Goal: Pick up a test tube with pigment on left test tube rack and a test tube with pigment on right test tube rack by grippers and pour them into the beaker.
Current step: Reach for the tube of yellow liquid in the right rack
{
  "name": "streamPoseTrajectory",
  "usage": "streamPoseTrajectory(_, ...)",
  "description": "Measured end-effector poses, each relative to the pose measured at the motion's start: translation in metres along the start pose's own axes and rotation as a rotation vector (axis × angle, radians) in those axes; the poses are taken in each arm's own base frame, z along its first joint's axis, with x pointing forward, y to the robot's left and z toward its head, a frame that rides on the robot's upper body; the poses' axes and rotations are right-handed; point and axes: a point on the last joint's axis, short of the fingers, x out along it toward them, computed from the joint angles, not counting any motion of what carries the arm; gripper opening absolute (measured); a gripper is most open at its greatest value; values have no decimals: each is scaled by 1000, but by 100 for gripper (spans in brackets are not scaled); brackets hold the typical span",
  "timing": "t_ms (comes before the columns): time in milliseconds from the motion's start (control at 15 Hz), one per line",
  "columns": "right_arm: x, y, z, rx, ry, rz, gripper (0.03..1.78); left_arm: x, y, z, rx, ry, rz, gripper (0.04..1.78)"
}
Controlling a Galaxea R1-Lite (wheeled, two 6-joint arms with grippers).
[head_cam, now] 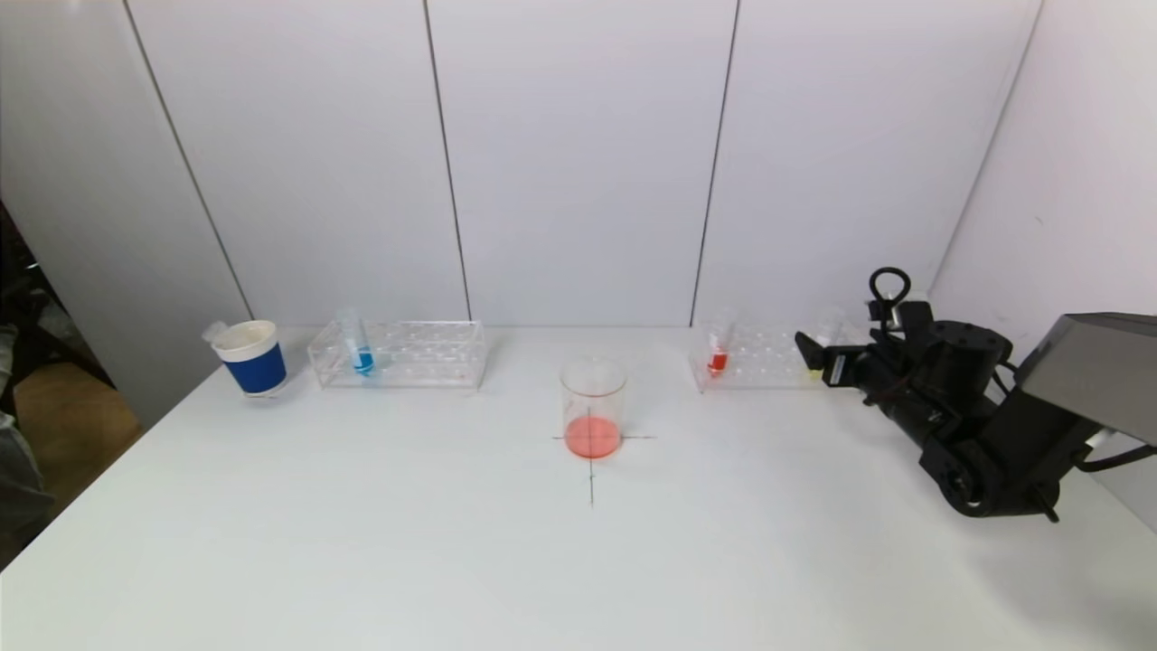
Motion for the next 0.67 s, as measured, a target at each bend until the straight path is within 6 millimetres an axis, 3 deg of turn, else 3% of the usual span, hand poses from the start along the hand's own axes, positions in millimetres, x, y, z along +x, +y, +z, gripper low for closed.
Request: streamPoseTrajectory(667,6,0,1,-1,-10,1,177,0,0,0,0,0,0,176)
